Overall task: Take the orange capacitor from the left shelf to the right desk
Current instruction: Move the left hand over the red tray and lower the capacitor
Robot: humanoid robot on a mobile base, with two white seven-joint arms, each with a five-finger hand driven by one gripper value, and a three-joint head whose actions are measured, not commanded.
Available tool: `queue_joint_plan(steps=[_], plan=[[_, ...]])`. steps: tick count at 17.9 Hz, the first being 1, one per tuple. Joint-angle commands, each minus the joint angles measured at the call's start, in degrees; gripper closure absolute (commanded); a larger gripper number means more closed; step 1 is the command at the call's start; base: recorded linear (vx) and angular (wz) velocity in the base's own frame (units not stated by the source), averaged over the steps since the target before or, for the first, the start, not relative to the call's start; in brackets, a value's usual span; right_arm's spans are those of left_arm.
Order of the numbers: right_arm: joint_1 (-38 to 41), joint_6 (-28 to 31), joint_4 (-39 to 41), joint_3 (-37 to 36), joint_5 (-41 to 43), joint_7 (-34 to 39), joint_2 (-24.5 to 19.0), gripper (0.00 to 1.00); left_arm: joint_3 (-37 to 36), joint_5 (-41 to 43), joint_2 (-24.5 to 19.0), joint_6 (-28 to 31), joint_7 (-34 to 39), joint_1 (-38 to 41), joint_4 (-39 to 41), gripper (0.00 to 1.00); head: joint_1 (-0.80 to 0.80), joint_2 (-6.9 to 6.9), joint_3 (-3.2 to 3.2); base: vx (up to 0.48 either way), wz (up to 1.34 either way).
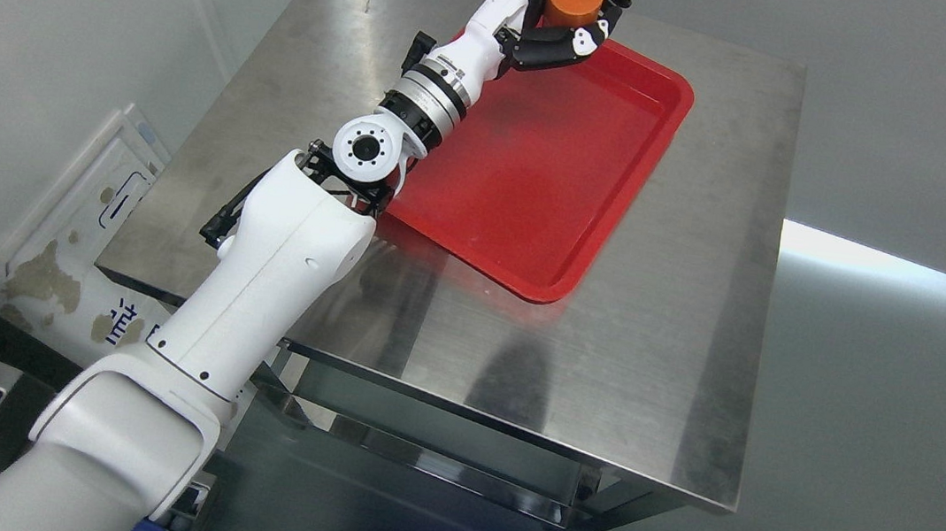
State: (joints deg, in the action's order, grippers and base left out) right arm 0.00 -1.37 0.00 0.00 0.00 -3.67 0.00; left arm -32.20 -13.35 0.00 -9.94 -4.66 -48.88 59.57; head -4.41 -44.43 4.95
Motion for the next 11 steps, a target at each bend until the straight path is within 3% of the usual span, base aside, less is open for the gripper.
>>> queue_joint_plan(steps=[1, 11], plan=[[1.3, 0.0, 1.0, -0.6, -0.4, 0.0, 1.0, 0.00, -2.3, 0.2, -1.0, 0.0, 0.6, -1.6, -16.2, 0.86, 0.00, 0.00, 0.00, 0.014, 0.00], [1.3, 0.0, 1.0, -0.6, -0.4, 0.0, 1.0, 0.00, -2.6, 0.1, -1.0, 0.3, 0.0, -1.2, -16.1, 0.71, 0.00, 0.00, 0.00, -0.002, 0.00]])
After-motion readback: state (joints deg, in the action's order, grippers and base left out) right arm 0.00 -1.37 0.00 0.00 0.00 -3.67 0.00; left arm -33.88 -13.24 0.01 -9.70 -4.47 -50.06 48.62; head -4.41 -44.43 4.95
